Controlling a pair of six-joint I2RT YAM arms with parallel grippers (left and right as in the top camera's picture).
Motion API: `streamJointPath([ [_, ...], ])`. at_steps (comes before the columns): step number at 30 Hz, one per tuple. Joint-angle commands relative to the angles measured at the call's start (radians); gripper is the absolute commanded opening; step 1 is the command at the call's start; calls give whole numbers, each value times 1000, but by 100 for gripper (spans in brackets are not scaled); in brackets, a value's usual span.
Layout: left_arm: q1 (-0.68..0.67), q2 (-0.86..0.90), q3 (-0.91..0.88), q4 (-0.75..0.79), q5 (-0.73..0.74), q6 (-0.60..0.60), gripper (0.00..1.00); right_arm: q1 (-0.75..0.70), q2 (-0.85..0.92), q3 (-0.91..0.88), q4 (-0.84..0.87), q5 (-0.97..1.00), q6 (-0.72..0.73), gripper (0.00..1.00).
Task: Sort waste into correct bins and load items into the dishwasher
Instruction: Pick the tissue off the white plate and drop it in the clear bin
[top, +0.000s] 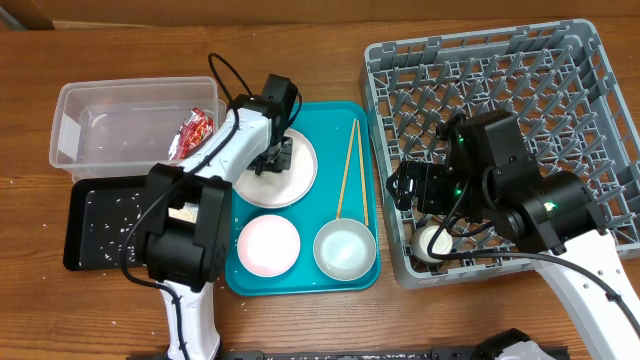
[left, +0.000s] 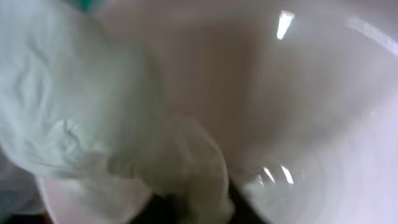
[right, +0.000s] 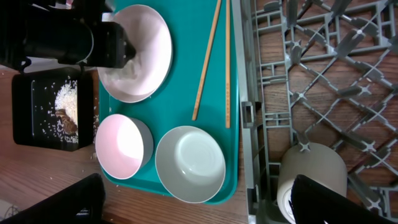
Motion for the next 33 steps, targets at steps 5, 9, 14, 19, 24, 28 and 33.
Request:
streamJointPath([
  [5, 13, -77, 193, -216, 100, -44, 4, 5, 2, 10, 8, -1, 1, 97],
  [9, 82, -182, 335, -279, 41, -45, 4, 5, 2, 10, 6, -1, 2, 97],
  [14, 205, -215, 339, -245, -74, -67, 4, 5, 2, 10, 5, -1, 2, 97],
  [19, 315, -158, 320, -177, -44, -71, 26, 5, 2, 10, 5, -1, 2, 97],
  [24, 364, -148, 336, -192, 141, -40, 80, 5, 2, 10, -4, -1, 1, 98],
  [28, 362, -191, 414, -296, 204, -40, 79, 5, 2, 10, -6, -1, 1, 100],
  [33, 334, -311, 487, -529, 231, -43, 77, 5, 2, 10, -8, -1, 1, 100],
])
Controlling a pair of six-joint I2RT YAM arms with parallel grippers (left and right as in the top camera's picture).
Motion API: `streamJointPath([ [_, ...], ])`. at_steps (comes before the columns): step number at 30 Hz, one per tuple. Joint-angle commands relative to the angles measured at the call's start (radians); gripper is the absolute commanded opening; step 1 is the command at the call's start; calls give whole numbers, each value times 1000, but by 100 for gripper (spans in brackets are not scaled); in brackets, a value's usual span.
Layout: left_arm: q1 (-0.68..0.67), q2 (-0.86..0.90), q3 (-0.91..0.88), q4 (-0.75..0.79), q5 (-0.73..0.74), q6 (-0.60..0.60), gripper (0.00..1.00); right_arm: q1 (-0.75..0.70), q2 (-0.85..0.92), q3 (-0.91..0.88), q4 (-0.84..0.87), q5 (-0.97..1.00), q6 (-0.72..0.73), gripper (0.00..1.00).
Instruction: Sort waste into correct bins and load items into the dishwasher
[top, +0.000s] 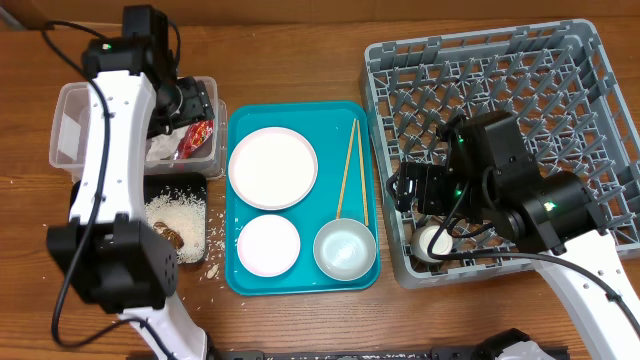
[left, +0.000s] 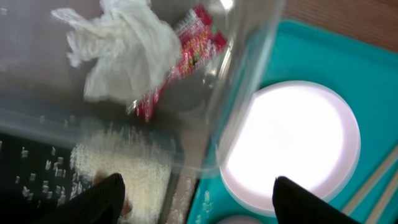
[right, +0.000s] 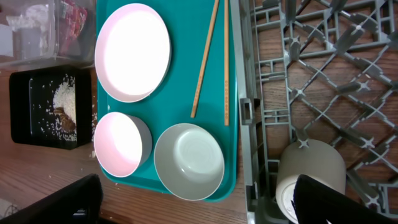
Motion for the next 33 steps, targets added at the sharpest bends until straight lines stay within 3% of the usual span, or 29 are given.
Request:
streamJointPath([
  [1, -30, -166, 61, -111, 56, -3, 77, 5, 2, 10, 1, 0, 1, 100],
  [4, -57, -264, 61, -224, 48, -28, 78, 5, 2, 10, 1, 0, 1, 100],
  [5, -68, -304, 61, -247, 37, -34, 82, 5, 2, 10, 2, 0, 1, 100],
  [7, -79, -353, 61, -261, 30, -37, 100, 5, 2, 10, 2, 0, 1, 100],
  [14, -85, -451, 61, -246, 83, -77, 100, 5, 2, 10, 2, 0, 1, 100],
  [33, -85, -425, 60, -245, 79, -78, 100, 5, -27, 10, -1, 0, 1, 100],
])
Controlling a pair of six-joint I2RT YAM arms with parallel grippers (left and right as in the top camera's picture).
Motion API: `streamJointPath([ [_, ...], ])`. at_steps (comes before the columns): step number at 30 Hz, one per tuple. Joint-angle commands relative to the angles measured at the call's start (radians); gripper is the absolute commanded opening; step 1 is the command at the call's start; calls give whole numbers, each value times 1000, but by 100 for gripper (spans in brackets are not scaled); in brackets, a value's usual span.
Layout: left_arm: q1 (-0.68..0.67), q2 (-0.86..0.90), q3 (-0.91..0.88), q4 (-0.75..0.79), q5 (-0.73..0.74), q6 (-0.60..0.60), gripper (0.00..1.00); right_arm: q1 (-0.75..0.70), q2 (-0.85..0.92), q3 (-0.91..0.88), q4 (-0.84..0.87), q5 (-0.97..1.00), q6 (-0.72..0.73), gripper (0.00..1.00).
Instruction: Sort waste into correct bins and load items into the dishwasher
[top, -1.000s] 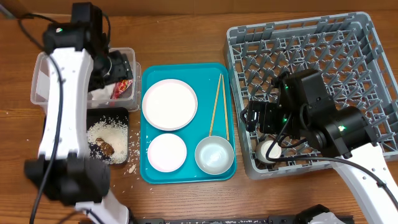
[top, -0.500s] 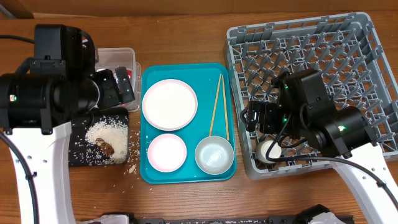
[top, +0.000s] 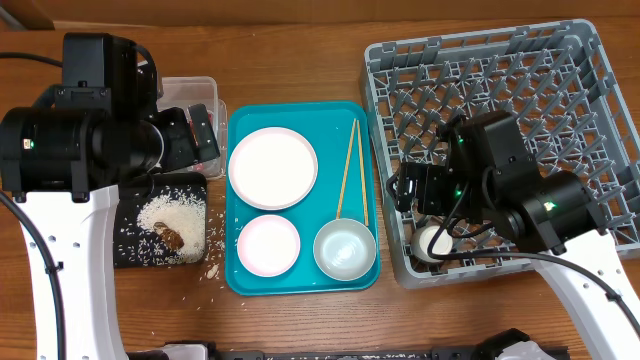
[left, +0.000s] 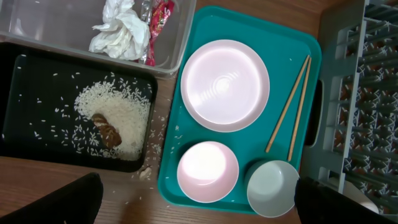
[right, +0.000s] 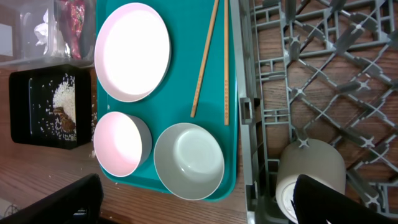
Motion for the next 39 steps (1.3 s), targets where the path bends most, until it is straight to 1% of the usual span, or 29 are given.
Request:
streamJointPath([
  [1, 0, 7, 8, 5, 11, -21, 100, 5, -38, 9, 2, 0, 2, 100],
  [8, 0, 7, 8, 5, 11, -21, 100, 5, -69, 10, 2, 0, 2, 100],
  [27, 0, 7, 8, 5, 11, -21, 100, 5, -46, 10, 2, 0, 2, 100],
  [30, -6, -14, 8, 4, -18, -3, 100, 5, -46, 10, 2, 0, 2, 100],
  [31, -9, -30, 7, 14, -59, 15, 100, 5, -46, 10, 2, 0, 2, 100],
  [32, -19, -54, 7, 41, -121, 17, 100, 5, -46, 10, 2, 0, 2, 100],
  [34, -46, -102, -5, 123, -169, 19, 100, 5, -46, 10, 2, 0, 2, 100],
  [36, -93, -185, -70, 300, -179, 68, 100, 5, -46, 10, 2, 0, 2, 100],
  [39, -137, -290, -200, 496, -176, 107, 100, 5, -46, 10, 2, 0, 2, 100],
])
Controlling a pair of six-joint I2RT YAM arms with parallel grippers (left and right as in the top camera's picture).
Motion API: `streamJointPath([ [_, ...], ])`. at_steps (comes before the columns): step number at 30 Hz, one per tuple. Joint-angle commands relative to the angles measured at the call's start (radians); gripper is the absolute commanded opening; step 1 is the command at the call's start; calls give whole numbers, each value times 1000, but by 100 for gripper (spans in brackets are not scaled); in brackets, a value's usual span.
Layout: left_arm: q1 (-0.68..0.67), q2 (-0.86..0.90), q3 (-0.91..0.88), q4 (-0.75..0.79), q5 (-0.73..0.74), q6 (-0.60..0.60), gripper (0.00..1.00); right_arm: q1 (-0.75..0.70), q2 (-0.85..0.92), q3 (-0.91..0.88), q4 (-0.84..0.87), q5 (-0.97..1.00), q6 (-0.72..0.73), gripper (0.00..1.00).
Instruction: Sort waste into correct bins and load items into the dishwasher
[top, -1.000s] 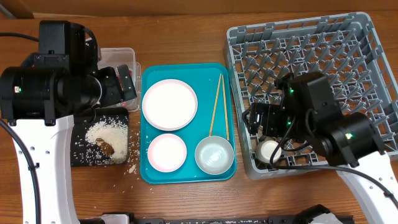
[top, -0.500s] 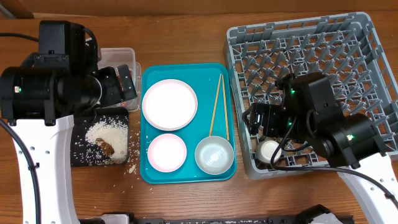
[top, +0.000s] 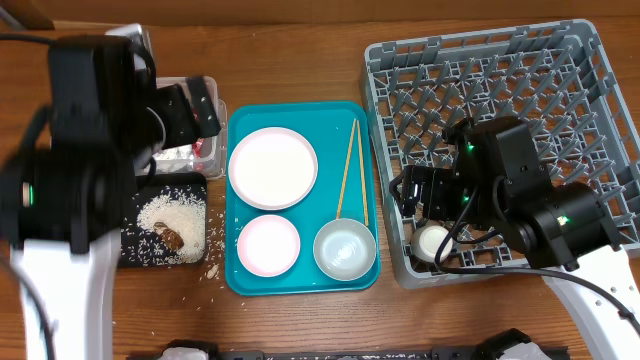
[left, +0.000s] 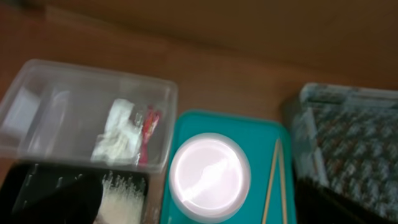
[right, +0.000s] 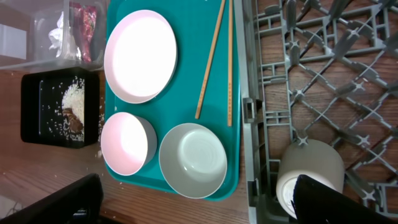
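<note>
A teal tray (top: 322, 212) holds a white plate (top: 272, 167), a pink bowl (top: 268, 245), a grey-green bowl (top: 345, 250) and a pair of chopsticks (top: 350, 170). A crumpled tissue (left: 118, 134) and a red wrapper (left: 148, 127) lie in the clear bin (left: 62, 99). My left gripper (left: 199, 214) hangs high above the bin and tray, open and empty; its view is blurred. At the rack's left edge my right gripper (right: 199, 205) is open with nothing in it. One pale cup (right: 311, 171) lies in the grey dish rack (top: 520, 80).
A black tray (top: 170, 215) with a heap of rice and a brown scrap sits in front of the clear bin. Loose rice grains lie on the wood beside it. My left arm hides much of the bin from overhead.
My left gripper has risen and tilted, so its camera now sees the bin, the plate and the rack from farther off. The right arm has shifted slightly. Nothing on the table has moved.
My left gripper was down at the white plate with the tissue right before its camera. Then it was open over the clear bin, the tissue lying inside by the red wrapper. After that it stood open above the table, and now higher. The right gripper stayed open by the rack.
</note>
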Motion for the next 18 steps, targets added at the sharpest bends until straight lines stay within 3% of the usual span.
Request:
streamJointPath([
  [1, -50, -171, -150, 165, -41, 69, 100, 5, 3, 10, 5, 0, 2, 100],
  [5, -52, -329, -405, 417, -22, 72, 100, 5, 3, 10, 5, 0, 2, 100],
  [8, -50, -534, -721, 639, -23, 104, 100, 5, 3, 10, 5, 0, 2, 100],
  [18, 6, -1015, -1301, 850, -21, 99, 100, 5, 3, 10, 5, 0, 2, 100],
])
